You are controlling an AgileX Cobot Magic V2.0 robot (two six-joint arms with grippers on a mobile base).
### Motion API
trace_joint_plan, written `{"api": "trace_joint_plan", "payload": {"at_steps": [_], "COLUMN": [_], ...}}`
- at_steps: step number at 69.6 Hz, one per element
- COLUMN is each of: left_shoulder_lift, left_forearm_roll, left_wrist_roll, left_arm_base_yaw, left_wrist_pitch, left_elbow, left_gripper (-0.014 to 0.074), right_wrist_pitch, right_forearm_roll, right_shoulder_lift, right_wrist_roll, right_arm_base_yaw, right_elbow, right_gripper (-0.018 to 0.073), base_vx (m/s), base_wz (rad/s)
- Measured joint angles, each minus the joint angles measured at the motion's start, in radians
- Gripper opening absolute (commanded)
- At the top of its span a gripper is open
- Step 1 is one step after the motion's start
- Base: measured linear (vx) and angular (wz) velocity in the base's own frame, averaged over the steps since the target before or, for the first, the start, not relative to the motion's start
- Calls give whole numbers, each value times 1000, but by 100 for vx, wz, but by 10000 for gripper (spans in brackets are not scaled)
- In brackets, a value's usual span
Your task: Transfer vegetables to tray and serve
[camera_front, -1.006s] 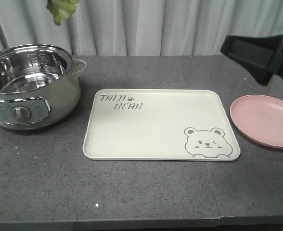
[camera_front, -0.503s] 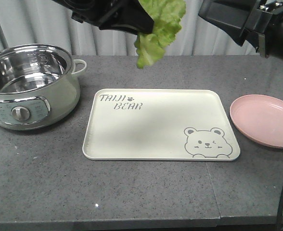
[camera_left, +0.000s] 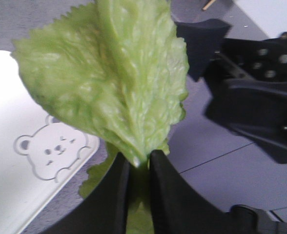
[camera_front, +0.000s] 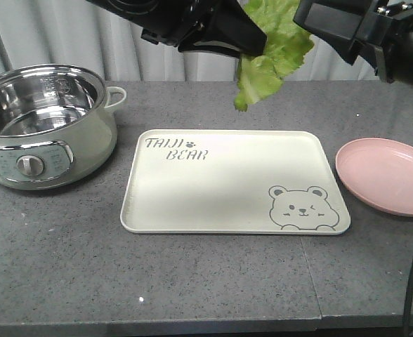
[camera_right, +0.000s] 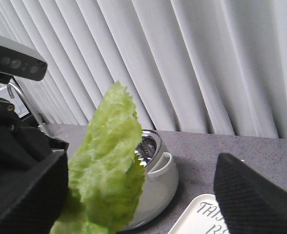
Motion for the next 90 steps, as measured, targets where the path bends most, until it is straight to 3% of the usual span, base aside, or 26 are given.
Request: {"api": "trace_joint_plan", "payload": {"at_steps": [14,22,28,46,90], "left_shoulder_lift": [0,0,0,0,0], "left_forearm_roll": [-28,-28,-35,-51,-46], "left_wrist_roll": [10,21,27,32,44], "left_arm_base_yaw": [0,0,0,0,0], "left_wrist_pitch": [0,0,0,-1,-1], "left_elbow": [0,0,0,0,0], "left_gripper": [-7,-6,-6,-6,23], "right_wrist_pitch": [3,30,51,89,106], "right_forearm_roll": [1,1,1,4,5], "right_shoulder_lift": [7,8,8,8,8], "right_wrist_roll": [0,0,0,-1,-7], "right_arm_base_yaw": [0,0,0,0,0], "right_elbow": [0,0,0,-1,-5], "right_gripper": [568,513,425,-13,-10], "base_vx": [0,0,0,0,0], "base_wz": [0,0,0,0,0]}}
